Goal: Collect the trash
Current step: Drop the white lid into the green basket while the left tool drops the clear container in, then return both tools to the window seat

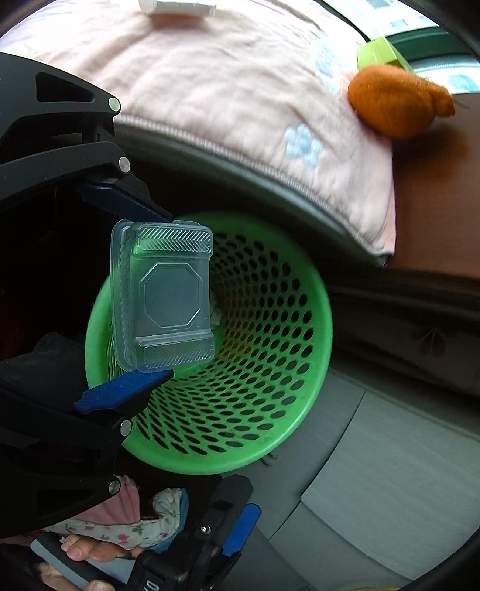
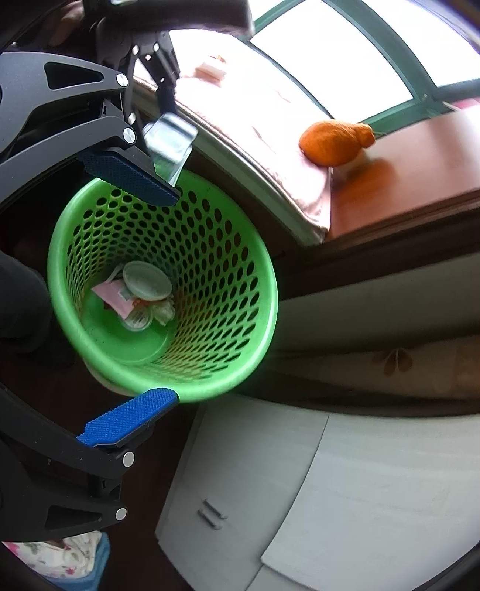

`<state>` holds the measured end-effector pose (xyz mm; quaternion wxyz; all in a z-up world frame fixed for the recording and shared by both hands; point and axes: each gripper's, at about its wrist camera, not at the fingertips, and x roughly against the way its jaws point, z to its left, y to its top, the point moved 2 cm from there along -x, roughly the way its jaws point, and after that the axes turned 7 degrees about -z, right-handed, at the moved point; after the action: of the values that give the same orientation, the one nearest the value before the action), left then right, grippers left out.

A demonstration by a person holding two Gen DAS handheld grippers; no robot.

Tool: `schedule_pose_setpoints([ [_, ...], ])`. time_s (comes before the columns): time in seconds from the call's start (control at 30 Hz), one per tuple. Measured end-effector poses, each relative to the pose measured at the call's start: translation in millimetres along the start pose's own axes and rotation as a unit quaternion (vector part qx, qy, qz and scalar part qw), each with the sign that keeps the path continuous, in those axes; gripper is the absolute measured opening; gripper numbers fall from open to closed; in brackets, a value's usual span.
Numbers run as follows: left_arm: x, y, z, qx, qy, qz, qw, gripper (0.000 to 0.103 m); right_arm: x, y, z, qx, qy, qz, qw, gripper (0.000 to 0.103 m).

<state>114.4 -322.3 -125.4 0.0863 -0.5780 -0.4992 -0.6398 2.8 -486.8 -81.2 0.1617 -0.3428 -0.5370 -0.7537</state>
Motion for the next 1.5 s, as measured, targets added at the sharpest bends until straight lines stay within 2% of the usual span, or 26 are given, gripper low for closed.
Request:
schedule_pose_setpoints([
  [0.1, -9, -2, -11, 0.001, -0.014, 0.010, 0.9998, 0.075, 3, -1, -8, -0.012, -0.001, -0.003, 1.000, 0.098],
  [0.17, -13, -3, -16, 0.004, -0.021, 0.012, 0.9997, 0.081, 4, -2, -12, -0.018, -0.003, -0.004, 1.000, 0.098],
  [0.43, -2, -7, -14, 0.022, -0.039, -0.001, 0.9990, 0.083, 11, -5, -11, -0.028, 0.005, -0.007, 1.000, 0.098],
  [0.63, 34, -10, 11, 0.042, -0.015, -0.027, 0.9986, 0.083, 17, -3, 7, -0.021, 0.023, -0.013, 0.999, 0.098],
  [0.9, 87, -28, 63, 0.075, 0.043, -0.065, 0.9942, 0.083, 12, 4, 60, 0.020, 0.060, -0.008, 0.998, 0.098],
  [1.1, 116, -48, 113, 0.112, 0.094, -0.080, 0.9861, 0.083, 3, 7, 113, 0.063, 0.091, 0.003, 0.994, 0.098],
  [1.23, 130, -64, 151, 0.147, 0.127, -0.082, 0.9776, 0.083, -5, 7, 151, 0.088, 0.118, 0.011, 0.989, 0.098],
  [1.5, 158, -89, 232, 0.226, 0.185, -0.089, 0.9523, 0.080, -23, 5, 216, 0.121, 0.158, 0.028, 0.980, 0.098],
])
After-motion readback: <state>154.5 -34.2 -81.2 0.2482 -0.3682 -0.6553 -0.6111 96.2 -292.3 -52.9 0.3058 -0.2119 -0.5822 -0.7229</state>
